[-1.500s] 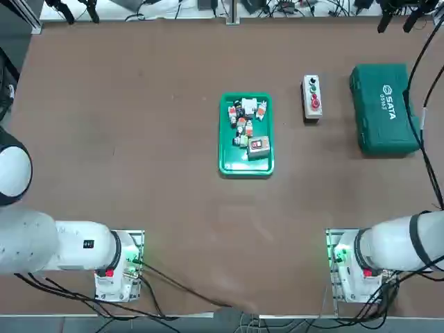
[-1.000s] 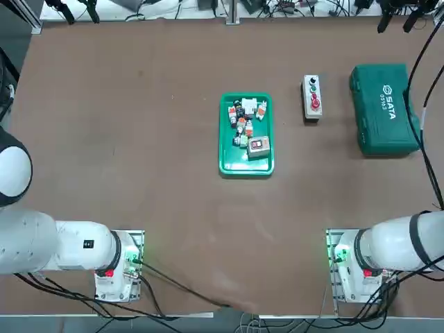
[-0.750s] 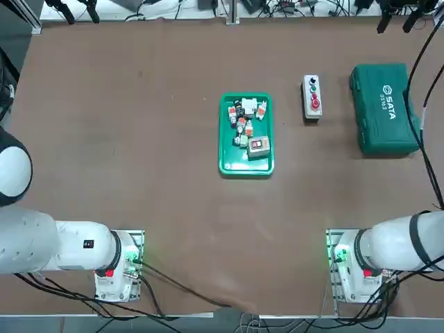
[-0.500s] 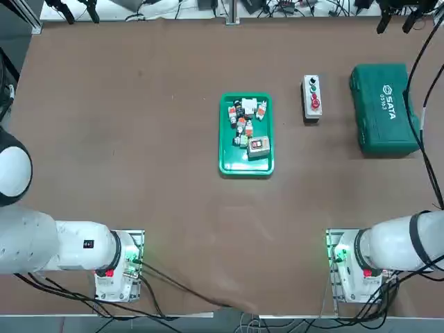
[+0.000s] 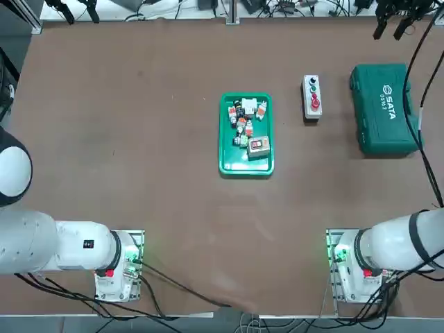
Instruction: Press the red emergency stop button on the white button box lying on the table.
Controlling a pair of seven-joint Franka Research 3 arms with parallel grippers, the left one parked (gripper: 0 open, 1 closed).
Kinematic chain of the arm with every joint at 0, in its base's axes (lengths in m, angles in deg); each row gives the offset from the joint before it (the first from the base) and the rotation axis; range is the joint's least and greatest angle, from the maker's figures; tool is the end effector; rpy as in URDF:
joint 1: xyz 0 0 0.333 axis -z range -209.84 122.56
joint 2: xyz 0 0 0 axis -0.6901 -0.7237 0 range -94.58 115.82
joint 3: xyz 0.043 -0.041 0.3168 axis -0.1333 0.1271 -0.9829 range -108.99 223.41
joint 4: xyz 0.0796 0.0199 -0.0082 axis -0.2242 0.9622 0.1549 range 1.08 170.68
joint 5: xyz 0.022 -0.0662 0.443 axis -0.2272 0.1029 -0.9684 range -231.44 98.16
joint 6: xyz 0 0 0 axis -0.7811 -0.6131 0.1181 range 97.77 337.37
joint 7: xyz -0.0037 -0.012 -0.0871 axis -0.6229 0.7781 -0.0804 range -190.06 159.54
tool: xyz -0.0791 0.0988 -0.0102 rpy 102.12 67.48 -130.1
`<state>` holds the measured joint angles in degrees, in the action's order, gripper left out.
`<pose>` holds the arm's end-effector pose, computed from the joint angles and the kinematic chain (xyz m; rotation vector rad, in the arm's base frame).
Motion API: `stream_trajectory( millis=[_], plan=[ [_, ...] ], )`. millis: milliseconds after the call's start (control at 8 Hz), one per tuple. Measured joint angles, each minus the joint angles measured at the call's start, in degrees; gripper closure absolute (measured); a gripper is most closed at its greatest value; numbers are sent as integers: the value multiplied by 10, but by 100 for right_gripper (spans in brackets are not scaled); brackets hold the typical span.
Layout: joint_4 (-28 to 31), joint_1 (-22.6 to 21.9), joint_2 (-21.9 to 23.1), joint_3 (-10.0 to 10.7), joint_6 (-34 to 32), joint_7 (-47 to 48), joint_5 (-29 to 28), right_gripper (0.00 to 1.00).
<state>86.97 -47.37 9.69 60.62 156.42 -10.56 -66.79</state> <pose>0.5981 0.0040 0.5694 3.1225 -0.1194 -0.2641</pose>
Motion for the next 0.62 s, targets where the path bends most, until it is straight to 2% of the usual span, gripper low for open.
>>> stream_trajectory(
  millis=[250, 375, 625],
  plan=[
    [0, 0, -2, 1, 0, 0, 0, 83],
    [0, 0, -2, 1, 0, 0, 0, 98],
    [0, 0, -2, 1, -1, 2, 0, 98]
  ],
)
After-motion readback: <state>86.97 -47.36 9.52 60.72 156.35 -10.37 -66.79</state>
